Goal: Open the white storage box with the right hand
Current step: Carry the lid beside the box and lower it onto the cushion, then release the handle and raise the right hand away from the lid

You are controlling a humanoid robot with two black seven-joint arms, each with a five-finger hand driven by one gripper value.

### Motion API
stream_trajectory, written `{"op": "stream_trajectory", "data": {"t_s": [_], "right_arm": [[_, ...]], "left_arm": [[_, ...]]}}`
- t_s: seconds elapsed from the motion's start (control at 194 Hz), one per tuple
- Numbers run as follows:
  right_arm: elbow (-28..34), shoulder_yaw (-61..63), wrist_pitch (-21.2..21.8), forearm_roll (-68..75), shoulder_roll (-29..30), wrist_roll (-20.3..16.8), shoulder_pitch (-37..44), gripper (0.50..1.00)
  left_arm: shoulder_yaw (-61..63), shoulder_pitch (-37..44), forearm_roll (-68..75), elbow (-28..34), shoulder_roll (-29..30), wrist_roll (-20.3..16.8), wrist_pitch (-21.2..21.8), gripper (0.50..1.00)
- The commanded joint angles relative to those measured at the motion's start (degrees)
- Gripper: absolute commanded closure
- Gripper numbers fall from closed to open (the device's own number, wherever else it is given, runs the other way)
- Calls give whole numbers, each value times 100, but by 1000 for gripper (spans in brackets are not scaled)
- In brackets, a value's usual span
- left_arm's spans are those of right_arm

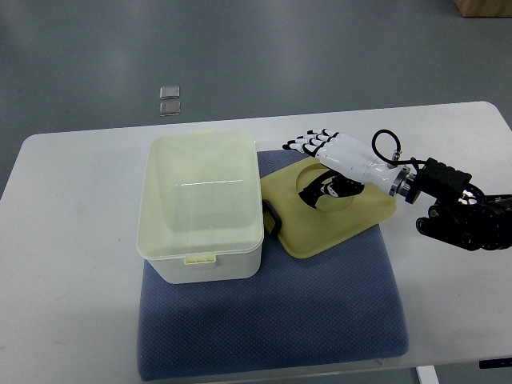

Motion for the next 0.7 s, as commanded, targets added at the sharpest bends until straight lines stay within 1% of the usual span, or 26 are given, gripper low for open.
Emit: {"op": "stream_trajectory", "data": {"t_s": [0.0, 0.165, 0.252, 0.339, 0.391, 0.427, 0.437, 0.447, 0.463, 0.473, 0.483, 0.494, 0.504, 0.519, 0.525, 0.53, 0.535, 0.54, 0.545, 0.561, 0.566, 0.571, 0.607, 0.612, 0.653, 0.694], "right_arm": [[28, 16, 0, 42, -90, 0, 37, 566], [81, 69, 0, 103, -336, 0, 72, 568], [274, 113, 11, 130, -591, 0, 125, 568], [520, 464, 617, 244, -925, 0, 292, 568], [652, 860, 1162, 394, -1119, 0, 318, 568], [713, 1272, 1714, 595, -1303, 0, 327, 568], [714, 1273, 1716, 596, -1303, 0, 327, 568], [714, 1509, 2031, 718, -1373, 0, 327, 568], [714, 1624, 2182, 780, -1400, 0, 327, 568], [714, 1869, 2514, 920, -1444, 0, 327, 568], [714, 1870, 2516, 921, -1444, 0, 327, 568], [714, 2133, 2857, 1078, -1470, 0, 327, 568], [714, 2134, 2859, 1079, -1470, 0, 327, 568], [705, 2379, 3217, 1254, -1479, 0, 327, 568], [705, 2380, 3219, 1255, -1479, 0, 327, 568], [705, 2502, 3402, 1342, -1488, 0, 327, 568], [705, 2503, 3403, 1343, -1488, 0, 327, 568], [705, 2634, 3586, 1438, -1488, 0, 327, 568], [705, 2635, 3588, 1439, -1488, 0, 327, 568], [696, 2862, 3929, 1641, -1496, 0, 327, 568], [696, 2863, 3931, 1642, -1497, 0, 327, 568], [696, 2994, 4105, 1737, -1497, 0, 327, 568], [687, 3329, 4555, 2055, -1514, 0, 309, 568], [687, 3442, 4703, 2168, -1523, 0, 309, 568], [661, 3812, 5143, 2642, -1549, 0, 283, 568], [643, 4032, 5399, 3021, -1541, -64, 256, 568]], "left_arm": [[1, 0, 0, 0, 0, 0, 0, 500], [1, 0, 0, 0, 0, 0, 0, 500], [1, 0, 0, 0, 0, 0, 0, 500], [1, 0, 0, 0, 0, 0, 0, 500], [1, 0, 0, 0, 0, 0, 0, 500], [1, 0, 0, 0, 0, 0, 0, 500], [1, 0, 0, 0, 0, 0, 0, 500], [10, 0, 0, -9, 0, 0, 0, 500], [10, 0, 0, -9, 0, 0, 0, 500], [10, 0, 0, -9, 0, 0, 0, 500], [10, 0, 0, -9, 0, 0, 0, 500], [10, 0, 0, -9, 0, 0, 0, 500], [10, 0, 0, -9, 0, 0, 0, 500], [10, 0, 0, -9, 0, 0, 0, 500], [10, 0, 0, -9, 0, 0, 0, 500], [10, 0, 0, -9, 0, 0, 0, 500], [10, 0, 0, -9, 0, 0, 0, 500], [10, 0, 0, -9, 0, 0, 0, 500], [10, 0, 0, -9, 0, 0, 0, 500], [10, 0, 0, -9, 0, 0, 0, 500], [10, 0, 0, -9, 0, 0, 0, 500], [10, 0, 0, -9, 0, 0, 0, 500], [10, 0, 0, -9, 0, 0, 0, 500], [10, 0, 0, -9, 0, 0, 0, 500], [10, 0, 0, -9, 0, 0, 0, 500], [10, 0, 0, -9, 0, 0, 0, 500]]}}
